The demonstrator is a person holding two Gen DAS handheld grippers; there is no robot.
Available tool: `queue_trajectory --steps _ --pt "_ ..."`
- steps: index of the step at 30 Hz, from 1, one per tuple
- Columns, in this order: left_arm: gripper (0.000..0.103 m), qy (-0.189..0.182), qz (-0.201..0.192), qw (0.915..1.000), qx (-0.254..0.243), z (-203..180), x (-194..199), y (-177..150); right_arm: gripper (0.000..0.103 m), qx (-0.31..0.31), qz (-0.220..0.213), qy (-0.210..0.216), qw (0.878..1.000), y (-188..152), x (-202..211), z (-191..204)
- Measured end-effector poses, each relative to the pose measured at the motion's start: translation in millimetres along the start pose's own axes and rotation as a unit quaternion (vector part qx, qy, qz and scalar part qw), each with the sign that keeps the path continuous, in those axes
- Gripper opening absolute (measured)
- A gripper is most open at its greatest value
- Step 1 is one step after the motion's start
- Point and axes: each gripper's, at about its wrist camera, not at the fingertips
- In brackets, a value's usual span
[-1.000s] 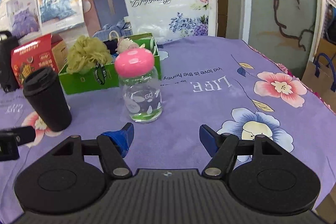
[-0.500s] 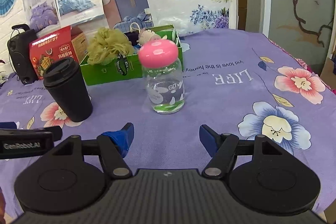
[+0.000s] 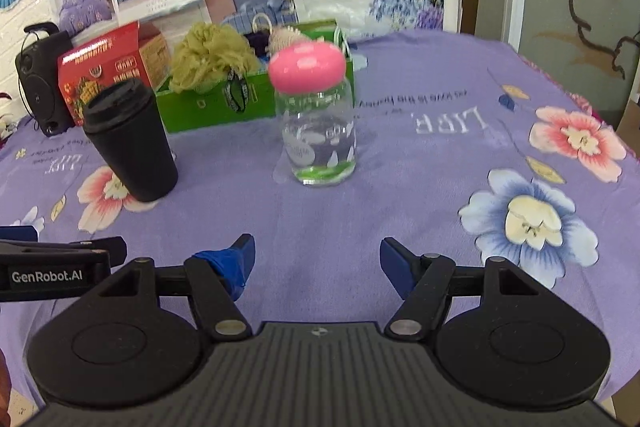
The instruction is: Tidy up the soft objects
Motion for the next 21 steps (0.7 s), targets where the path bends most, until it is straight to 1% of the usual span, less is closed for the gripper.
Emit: queue_trajectory --steps 3,6,8,21 --pt "0.103 -0.011 0.017 0.9998 -0.002 -1.2 -3.1 -6.4 0.055 0.005 0.021 -0.007 1.0 -4.3 -6.1 -0.7" --pt "0.103 -0.01 0.03 0.9995 -0.006 -2.5 -4.2 -10.3 0.055 0.006 0.043 -0.015 0.999 -9.6 -12.9 -2.8" --pt "0.103 -0.01 0.033 0.9994 -0.01 -2.9 -4.1 -12.4 0.055 0.007 0.048 -0.02 0.999 -12.3 -14.1 -3.0" --pt "0.103 -0.018 0.03 0.9993 -0.011 -4.1 6.1 -16.7 0.055 0.007 0.035 -0.016 0.999 -14.9 0.3 0.2"
Point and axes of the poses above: each gripper's, at about its wrist camera, not at the fingertips, and x roughly against the way its jaws point, z to its left, y to its top, and after that the axes turned 1 degree about y, right-handed
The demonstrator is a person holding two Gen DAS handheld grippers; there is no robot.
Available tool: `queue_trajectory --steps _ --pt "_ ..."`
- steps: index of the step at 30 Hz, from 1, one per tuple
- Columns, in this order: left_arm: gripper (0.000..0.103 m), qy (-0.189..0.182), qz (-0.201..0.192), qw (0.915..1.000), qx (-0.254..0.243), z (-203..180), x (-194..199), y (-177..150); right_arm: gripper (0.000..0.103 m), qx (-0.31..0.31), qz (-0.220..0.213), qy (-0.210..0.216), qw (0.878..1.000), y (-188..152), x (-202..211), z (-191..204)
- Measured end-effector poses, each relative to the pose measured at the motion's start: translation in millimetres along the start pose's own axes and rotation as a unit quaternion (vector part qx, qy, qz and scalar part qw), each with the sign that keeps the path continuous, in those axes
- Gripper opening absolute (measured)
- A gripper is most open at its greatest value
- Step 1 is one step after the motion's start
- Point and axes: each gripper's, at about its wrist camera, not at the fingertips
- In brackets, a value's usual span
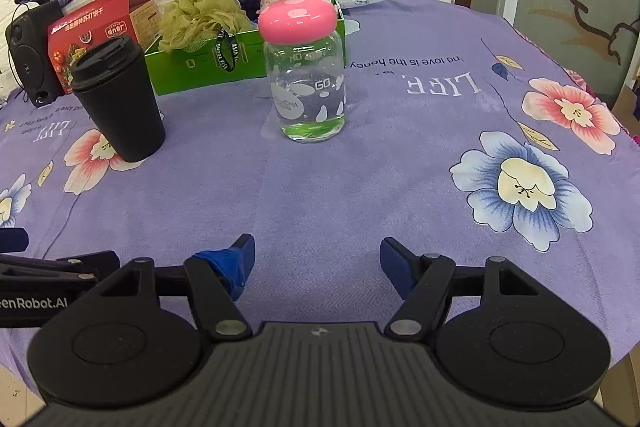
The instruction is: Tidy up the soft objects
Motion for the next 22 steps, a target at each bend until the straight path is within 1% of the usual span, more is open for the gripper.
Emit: queue_trajectory --steps 11,15,19,22 --pt "0.103 0.005 0.001 1.0 0.006 2.8 0.6 -0.1 0.055 -0.016 -0.009 0.046 0.999 1.4 6.4 5.4" --pt "0.103 0.008 0.002 0.9999 0.006 3.1 -1.5 0.4 0.055 -0.012 -0.005 0.043 0.999 1.1 4.2 6.4" --pt "0.102 0.004 -0.009 0.9998 0.017 6.1 1.6 0.3 0.055 -0.017 -0.005 0.042 0.999 1.1 3.8 3.2" --pt "0.102 0.008 -0.014 0.9997 0.017 6.7 3.6 1.5 0.055 -0.019 -0.007 0.043 0.999 1.4 3.9 2.4"
Point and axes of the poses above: each gripper's, at about its wrist camera, not at the fingertips, and x roughly against the way its jaws point, z to its left, y to its top, and after that the axes turned 1 degree about y, right-handed
